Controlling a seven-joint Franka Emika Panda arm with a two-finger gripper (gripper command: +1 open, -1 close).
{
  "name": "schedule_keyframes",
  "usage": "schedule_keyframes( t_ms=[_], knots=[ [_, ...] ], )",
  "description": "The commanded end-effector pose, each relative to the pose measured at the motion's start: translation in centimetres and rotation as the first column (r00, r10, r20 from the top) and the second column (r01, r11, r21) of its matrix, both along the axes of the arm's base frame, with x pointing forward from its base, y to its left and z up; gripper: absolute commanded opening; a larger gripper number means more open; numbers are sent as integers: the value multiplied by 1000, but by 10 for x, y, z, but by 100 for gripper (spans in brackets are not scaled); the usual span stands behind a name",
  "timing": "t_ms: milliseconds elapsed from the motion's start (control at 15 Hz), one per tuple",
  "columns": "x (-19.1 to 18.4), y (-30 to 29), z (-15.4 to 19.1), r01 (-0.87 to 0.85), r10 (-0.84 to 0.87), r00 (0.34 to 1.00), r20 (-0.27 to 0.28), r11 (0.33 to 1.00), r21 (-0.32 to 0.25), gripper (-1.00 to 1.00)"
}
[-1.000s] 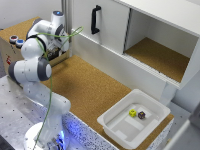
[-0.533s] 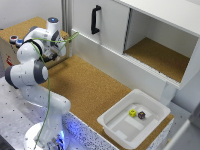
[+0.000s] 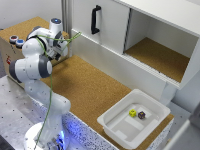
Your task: Pull the drawer
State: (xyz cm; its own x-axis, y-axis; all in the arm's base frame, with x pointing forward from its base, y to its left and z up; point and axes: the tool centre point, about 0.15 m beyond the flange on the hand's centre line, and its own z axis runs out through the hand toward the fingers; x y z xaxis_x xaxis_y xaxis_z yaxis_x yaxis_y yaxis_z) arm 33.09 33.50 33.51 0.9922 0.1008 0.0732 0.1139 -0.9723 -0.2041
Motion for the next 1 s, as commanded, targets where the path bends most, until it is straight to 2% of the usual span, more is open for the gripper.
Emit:
schedule_keyframes(
  t_ms=[0,333,733,933],
  knots=[
    [28,-1,-16,8,2,993,-117,996,84,100],
    [27,-5,-30,11,18,989,-150,982,188,100],
    [22,9,-40,-33,65,986,-154,978,204,100],
    [16,15,-34,-19,40,993,-106,980,198,100]
  ],
)
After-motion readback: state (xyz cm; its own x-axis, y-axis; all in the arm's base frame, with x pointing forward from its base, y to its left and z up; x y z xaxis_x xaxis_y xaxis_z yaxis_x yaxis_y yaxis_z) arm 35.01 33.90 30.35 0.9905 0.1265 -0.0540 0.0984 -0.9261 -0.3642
